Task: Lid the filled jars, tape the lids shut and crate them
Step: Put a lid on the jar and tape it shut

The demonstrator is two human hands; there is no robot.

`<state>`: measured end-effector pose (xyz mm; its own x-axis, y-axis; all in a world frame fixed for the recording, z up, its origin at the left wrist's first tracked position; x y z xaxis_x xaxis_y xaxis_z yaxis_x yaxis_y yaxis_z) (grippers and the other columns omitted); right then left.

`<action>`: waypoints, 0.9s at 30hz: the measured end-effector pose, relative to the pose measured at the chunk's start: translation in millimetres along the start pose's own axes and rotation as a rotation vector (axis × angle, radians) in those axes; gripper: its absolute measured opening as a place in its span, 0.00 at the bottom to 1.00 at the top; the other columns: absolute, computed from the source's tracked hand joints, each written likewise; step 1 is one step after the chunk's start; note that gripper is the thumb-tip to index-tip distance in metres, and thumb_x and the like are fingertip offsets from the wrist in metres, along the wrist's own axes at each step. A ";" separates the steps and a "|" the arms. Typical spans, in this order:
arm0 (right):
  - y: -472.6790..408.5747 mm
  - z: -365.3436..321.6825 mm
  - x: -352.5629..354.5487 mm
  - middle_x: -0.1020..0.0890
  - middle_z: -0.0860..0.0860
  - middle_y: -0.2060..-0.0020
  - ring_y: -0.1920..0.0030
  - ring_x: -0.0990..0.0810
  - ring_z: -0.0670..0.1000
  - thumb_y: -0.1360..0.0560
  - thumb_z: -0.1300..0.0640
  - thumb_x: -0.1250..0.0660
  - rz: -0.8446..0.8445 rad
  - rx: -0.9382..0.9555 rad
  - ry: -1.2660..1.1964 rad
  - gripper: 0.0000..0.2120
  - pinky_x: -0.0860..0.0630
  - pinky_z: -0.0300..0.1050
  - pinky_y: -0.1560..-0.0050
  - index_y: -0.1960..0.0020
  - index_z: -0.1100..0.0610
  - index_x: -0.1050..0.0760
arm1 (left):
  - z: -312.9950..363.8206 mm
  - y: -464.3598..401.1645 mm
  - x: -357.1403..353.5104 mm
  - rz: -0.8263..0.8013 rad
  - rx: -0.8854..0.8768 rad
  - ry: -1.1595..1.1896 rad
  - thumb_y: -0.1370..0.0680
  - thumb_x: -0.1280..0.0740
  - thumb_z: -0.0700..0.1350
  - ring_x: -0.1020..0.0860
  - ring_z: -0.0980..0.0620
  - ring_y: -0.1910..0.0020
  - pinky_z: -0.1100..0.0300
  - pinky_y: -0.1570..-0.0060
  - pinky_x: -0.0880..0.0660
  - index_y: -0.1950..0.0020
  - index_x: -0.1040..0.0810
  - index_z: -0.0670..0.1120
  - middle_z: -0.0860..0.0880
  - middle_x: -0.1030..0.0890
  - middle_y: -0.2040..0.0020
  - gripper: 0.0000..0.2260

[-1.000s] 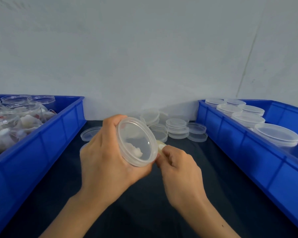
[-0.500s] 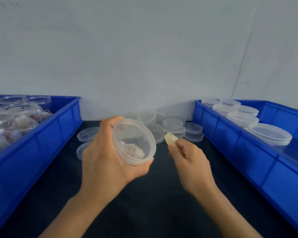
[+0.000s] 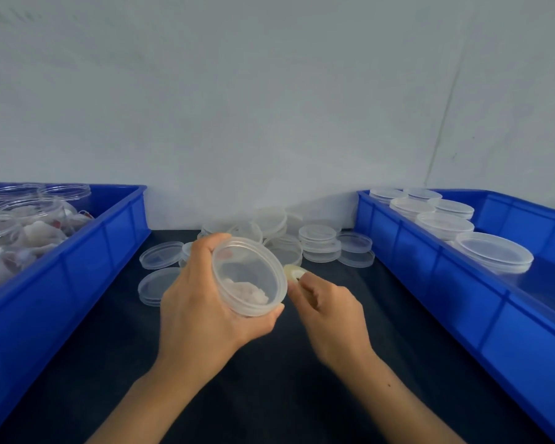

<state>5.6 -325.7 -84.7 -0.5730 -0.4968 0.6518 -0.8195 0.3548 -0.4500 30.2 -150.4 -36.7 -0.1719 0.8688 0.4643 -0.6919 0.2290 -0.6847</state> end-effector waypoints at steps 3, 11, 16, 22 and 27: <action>-0.7 -3.6 -22.6 0.24 0.52 0.64 0.64 0.27 0.50 0.17 0.51 0.45 -0.122 0.099 0.118 0.15 0.28 0.46 0.61 0.54 0.59 0.28 | -7.4 -0.3 -1.0 0.003 0.044 0.062 0.48 0.23 0.62 0.28 0.68 0.55 0.75 0.58 0.34 0.37 0.32 0.53 0.66 0.26 0.49 0.42; 3.4 -5.0 -51.8 0.31 0.47 0.38 0.38 0.33 0.51 0.17 0.51 0.45 -0.225 0.187 0.226 0.14 0.38 0.44 0.36 0.33 0.52 0.33 | -25.6 -2.1 -2.1 0.012 0.127 0.325 0.49 0.20 0.61 0.26 0.71 0.47 0.79 0.53 0.32 0.41 0.31 0.57 0.74 0.26 0.49 0.40; 7.2 -23.0 -35.9 0.26 0.42 0.33 0.31 0.29 0.44 0.24 0.36 0.44 -0.407 0.012 -0.977 0.26 0.31 0.48 0.32 0.27 0.40 0.38 | -26.5 -4.4 -9.6 -0.036 0.147 0.503 0.47 0.19 0.56 0.22 0.66 0.47 0.76 0.53 0.28 0.39 0.28 0.50 0.66 0.21 0.47 0.39; 14.4 -34.6 -39.3 0.25 0.48 0.32 0.31 0.27 0.50 0.23 0.54 0.35 -0.429 0.038 -1.178 0.26 0.30 0.47 0.32 0.27 0.44 0.35 | -27.7 0.5 -26.6 -0.115 0.202 0.639 0.49 0.22 0.58 0.21 0.65 0.48 0.74 0.55 0.26 0.42 0.29 0.54 0.64 0.19 0.49 0.38; 17.6 -32.0 -44.5 0.22 0.50 0.34 0.33 0.26 0.50 0.29 0.53 0.29 -0.450 -0.018 -1.280 0.30 0.27 0.41 0.36 0.28 0.45 0.32 | -30.6 4.8 -31.2 -0.155 0.229 0.670 0.48 0.20 0.56 0.20 0.63 0.48 0.73 0.55 0.25 0.41 0.28 0.52 0.60 0.18 0.48 0.38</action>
<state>16.9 -272.0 -102.0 0.1284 -0.9500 -0.2847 -0.9416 -0.0267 -0.3357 53.7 -163.0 -71.7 0.3560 0.9330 0.0519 -0.8156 0.3374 -0.4701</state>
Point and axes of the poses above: each hand's wrist, its own y-axis away from the middle knuckle, its own x-axis out of the back of the hand, z = x × y, the point moved 9 cm from there along -y, towards the middle knuckle
